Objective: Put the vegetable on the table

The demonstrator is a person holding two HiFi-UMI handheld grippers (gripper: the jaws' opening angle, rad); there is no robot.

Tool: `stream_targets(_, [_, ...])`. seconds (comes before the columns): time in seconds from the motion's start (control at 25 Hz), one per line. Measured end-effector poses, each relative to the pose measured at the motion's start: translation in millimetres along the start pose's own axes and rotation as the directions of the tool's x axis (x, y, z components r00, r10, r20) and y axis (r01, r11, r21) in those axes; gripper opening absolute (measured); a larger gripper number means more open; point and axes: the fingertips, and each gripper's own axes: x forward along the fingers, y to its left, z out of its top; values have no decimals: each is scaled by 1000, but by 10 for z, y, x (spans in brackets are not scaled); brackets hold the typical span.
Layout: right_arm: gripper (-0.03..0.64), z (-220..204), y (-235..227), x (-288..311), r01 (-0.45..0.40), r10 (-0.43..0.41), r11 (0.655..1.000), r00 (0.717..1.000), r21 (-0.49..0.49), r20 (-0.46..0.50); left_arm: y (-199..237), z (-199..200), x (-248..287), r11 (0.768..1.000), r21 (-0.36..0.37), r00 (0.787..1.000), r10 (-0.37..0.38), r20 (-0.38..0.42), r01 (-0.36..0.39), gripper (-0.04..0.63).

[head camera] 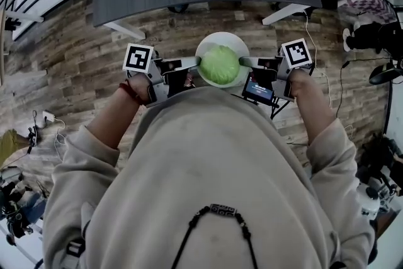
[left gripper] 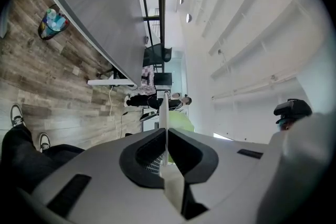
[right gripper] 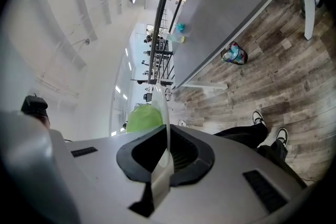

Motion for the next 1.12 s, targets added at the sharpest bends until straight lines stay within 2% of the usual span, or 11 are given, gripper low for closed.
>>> stream_targets(0.2, [26, 159, 133, 253, -17, 17, 1000, 1000, -3, -13, -38, 172, -252, 1000, 19, 1000, 16, 10, -16, 21])
stream_targets(0.4, [26, 532, 265, 643, -1, 1, 1000, 999, -1, -41, -87, 547, -636, 1000, 10, 999, 1, 45, -1, 21])
stream_targets(0.6, [26, 496, 284, 712, 9, -11, 999, 998, -31, -67, -77, 479, -716, 1000, 4, 997, -6, 80, 6, 21])
stream_targets(0.84, [26, 607, 285, 829, -5, 3, 1000, 994, -12, -113, -16, 574, -810, 1000, 7, 992, 7, 128, -8, 21])
stream_targets(1.12, [26, 687, 262, 876, -5, -7, 998, 986, -67, -169, -8, 567, -843, 1000, 13, 979, 5, 203, -8, 21])
